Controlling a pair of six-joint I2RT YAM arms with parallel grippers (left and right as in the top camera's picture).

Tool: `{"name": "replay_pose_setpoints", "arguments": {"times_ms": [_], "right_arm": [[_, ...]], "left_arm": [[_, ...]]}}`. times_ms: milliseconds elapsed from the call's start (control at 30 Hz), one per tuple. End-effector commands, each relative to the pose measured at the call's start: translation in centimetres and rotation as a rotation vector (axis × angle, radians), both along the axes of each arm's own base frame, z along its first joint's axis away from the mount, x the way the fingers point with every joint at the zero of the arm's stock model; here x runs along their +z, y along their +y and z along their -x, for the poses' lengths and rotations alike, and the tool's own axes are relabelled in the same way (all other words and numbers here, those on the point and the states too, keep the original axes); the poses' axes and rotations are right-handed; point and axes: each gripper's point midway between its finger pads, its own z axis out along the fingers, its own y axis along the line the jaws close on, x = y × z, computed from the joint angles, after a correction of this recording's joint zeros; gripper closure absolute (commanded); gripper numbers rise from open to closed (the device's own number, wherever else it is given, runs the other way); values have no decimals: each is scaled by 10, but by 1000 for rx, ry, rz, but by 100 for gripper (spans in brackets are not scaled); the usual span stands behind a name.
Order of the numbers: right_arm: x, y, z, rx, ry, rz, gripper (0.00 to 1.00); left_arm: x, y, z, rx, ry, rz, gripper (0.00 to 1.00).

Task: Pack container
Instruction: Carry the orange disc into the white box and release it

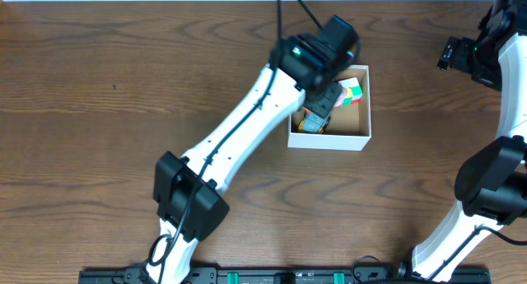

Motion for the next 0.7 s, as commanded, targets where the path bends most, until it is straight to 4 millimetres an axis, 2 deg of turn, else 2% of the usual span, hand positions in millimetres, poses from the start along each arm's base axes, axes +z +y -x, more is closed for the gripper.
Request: {"name": "replay_pose_setpoints", "arguments": {"times_ms": [0, 133, 167, 200, 233, 467, 667], "right_arm": [[-3, -2, 1, -23, 5, -7, 1], [-3, -2, 1, -23, 5, -7, 1], [-3, -2, 1, -23, 5, -7, 1], [-3, -2, 1, -23, 5, -7, 1], [-3, -2, 1, -23, 5, -7, 1], [-3, -2, 1, -23, 5, -7, 1], [-3, -2, 1, -23, 5, -7, 1]], "left_arm": [[-10, -10, 6, -2, 24, 3, 44], [-22, -17, 5, -11, 26, 1, 43], [-25, -18, 3, -10, 29, -3, 38], [-29, -18, 2, -9, 31, -5, 23], [-31, -19, 0, -8, 30, -5, 16], [-32, -12, -18, 20, 7, 9, 16], [-30, 20, -29, 83, 37, -17, 13]]}}
